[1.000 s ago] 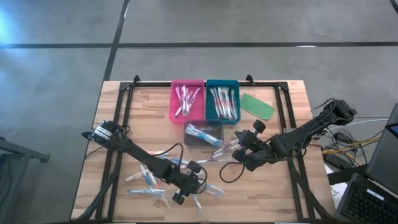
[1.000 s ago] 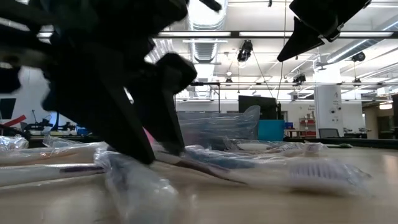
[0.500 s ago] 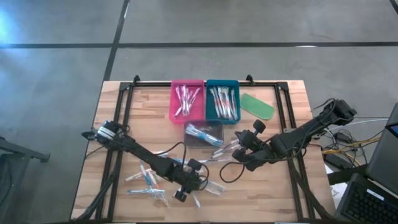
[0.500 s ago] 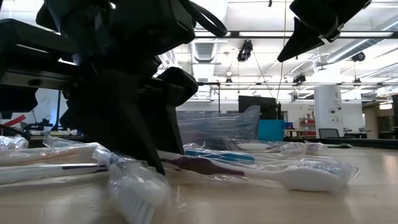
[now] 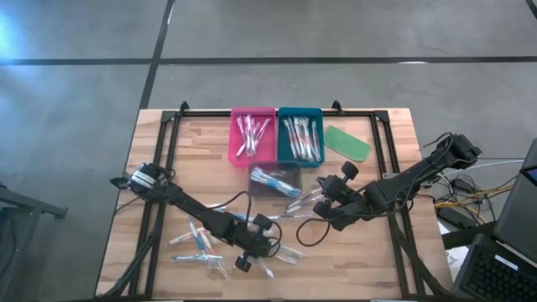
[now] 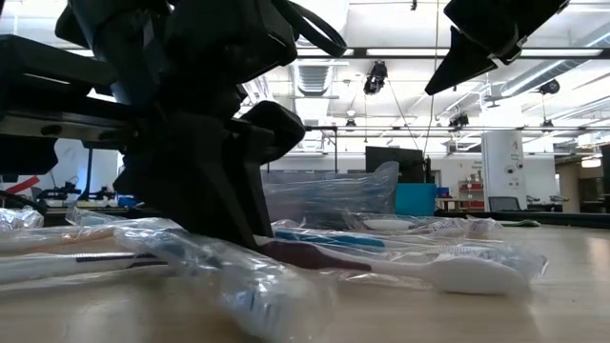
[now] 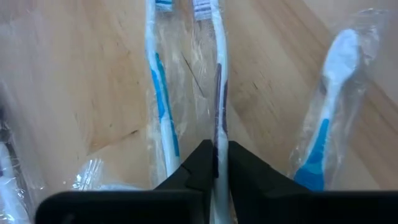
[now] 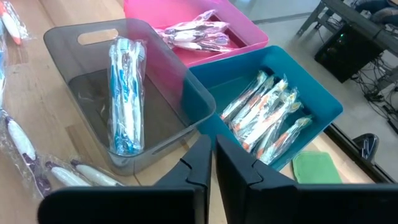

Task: Pick & Place Toothbrushes
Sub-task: Put the purple toothbrush into the pink bin

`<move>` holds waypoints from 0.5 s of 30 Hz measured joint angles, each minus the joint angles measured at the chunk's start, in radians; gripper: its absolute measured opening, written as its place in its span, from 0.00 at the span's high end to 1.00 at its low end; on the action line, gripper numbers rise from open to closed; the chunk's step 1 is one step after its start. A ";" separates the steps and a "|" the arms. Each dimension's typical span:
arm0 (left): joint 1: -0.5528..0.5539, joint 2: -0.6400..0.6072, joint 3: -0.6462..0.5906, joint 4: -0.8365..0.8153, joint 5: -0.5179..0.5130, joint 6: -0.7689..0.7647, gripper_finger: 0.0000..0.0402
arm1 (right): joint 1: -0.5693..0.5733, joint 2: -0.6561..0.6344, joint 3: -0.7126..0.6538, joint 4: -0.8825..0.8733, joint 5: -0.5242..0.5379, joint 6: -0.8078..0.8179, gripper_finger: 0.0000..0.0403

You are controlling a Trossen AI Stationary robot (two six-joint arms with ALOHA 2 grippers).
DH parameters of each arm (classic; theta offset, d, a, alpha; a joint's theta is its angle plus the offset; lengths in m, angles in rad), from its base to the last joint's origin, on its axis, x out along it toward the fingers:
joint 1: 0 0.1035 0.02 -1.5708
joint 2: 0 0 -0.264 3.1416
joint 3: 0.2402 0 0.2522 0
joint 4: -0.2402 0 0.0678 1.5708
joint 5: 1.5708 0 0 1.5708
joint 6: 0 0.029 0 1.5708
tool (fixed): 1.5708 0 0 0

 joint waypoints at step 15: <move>-0.002 -0.142 -0.005 0.027 0.046 0.047 0.91 | 0.000 0.000 -0.002 0.000 0.000 -0.001 0.94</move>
